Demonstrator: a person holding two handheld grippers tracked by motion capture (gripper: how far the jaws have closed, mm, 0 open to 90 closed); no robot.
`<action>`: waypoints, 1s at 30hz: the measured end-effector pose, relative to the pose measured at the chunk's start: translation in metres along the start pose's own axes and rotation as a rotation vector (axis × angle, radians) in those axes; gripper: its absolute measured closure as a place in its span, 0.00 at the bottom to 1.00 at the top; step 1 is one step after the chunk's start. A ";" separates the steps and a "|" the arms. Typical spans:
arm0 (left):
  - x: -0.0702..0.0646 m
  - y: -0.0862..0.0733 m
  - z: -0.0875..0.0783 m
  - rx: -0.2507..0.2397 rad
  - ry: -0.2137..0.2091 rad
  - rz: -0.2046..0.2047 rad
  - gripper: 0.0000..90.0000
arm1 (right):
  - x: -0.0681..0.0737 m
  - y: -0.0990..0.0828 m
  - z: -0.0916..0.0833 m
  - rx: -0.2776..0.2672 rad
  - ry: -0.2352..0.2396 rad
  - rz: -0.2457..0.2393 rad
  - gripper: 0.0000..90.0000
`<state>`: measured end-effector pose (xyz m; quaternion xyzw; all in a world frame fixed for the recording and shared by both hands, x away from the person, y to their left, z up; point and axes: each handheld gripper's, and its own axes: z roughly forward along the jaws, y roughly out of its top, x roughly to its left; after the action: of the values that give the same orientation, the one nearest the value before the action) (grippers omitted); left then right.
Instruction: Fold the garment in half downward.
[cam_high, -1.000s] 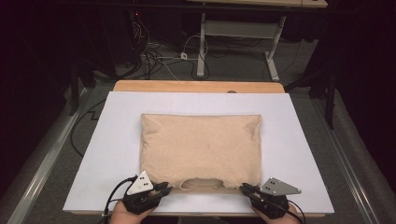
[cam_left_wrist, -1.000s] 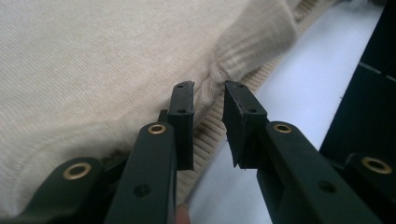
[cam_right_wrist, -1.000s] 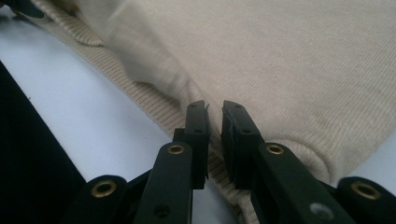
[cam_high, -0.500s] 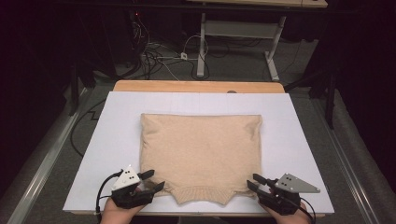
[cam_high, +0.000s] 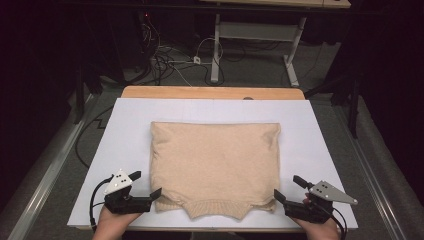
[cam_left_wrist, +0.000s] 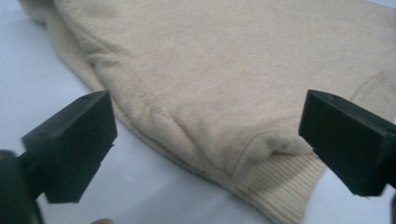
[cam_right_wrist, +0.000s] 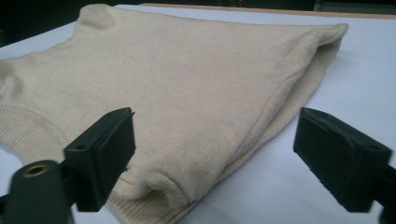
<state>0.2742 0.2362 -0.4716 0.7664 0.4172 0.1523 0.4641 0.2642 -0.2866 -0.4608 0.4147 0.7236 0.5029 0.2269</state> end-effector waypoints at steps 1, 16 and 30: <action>0.002 0.000 0.000 0.001 0.001 -0.006 0.01 | -0.001 0.000 0.001 0.001 -0.005 0.001 0.08; 0.025 -0.004 -0.009 -0.023 0.065 -0.033 0.00 | 0.004 0.000 0.008 -0.001 -0.021 -0.008 0.00; 0.037 -0.007 -0.010 -0.029 0.074 -0.057 0.00 | 0.038 0.016 0.022 -0.016 0.037 -0.063 0.00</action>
<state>0.2871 0.2722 -0.4783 0.7414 0.4533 0.1732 0.4635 0.2655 -0.2408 -0.4510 0.3806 0.7363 0.5088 0.2326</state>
